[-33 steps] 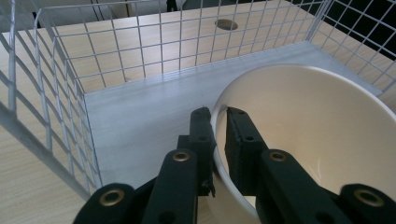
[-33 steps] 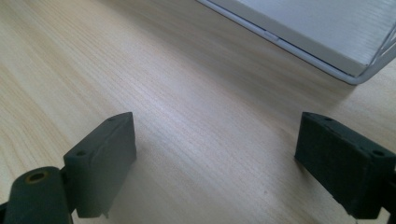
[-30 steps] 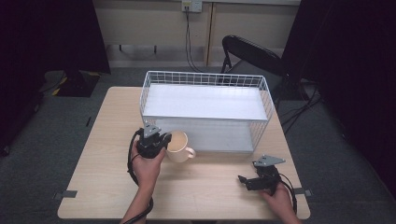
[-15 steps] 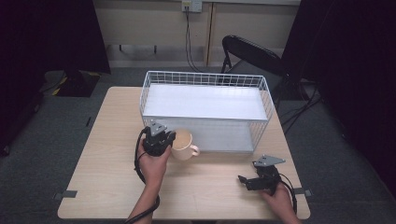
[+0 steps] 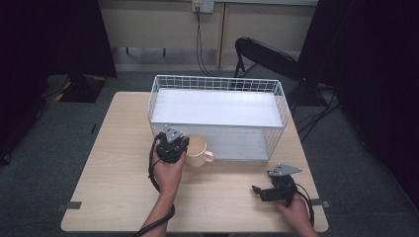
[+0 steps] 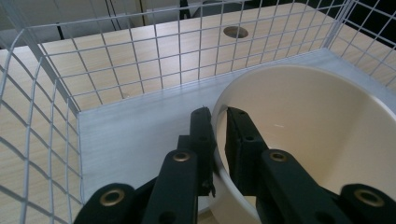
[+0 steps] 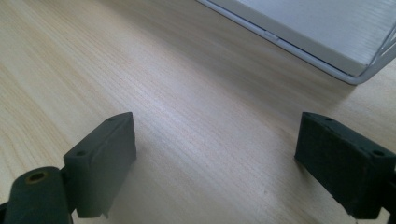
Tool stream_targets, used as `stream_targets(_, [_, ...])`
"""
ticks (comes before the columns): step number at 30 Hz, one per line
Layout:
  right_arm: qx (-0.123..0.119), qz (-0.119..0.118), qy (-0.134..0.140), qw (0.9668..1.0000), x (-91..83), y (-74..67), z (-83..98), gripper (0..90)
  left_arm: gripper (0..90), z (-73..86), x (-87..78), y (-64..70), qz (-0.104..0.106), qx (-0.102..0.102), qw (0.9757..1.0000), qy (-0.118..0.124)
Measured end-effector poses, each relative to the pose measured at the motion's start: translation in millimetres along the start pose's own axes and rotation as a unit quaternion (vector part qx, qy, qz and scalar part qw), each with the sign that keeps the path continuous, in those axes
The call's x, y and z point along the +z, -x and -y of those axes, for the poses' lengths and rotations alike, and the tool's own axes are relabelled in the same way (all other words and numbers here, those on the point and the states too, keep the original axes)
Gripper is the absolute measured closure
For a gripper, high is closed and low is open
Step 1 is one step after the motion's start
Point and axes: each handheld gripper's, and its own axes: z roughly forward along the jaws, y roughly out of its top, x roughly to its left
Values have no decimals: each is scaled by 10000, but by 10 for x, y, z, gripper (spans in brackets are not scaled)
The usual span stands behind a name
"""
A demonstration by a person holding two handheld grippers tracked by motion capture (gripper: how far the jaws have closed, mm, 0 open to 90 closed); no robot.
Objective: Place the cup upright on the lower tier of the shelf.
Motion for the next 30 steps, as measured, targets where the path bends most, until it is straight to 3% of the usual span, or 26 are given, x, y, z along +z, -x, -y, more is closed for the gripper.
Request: stream_targets(30, [0,1,0,10000,0,0,0,118,815,-34,221,38,-365,-47,9993,-82])
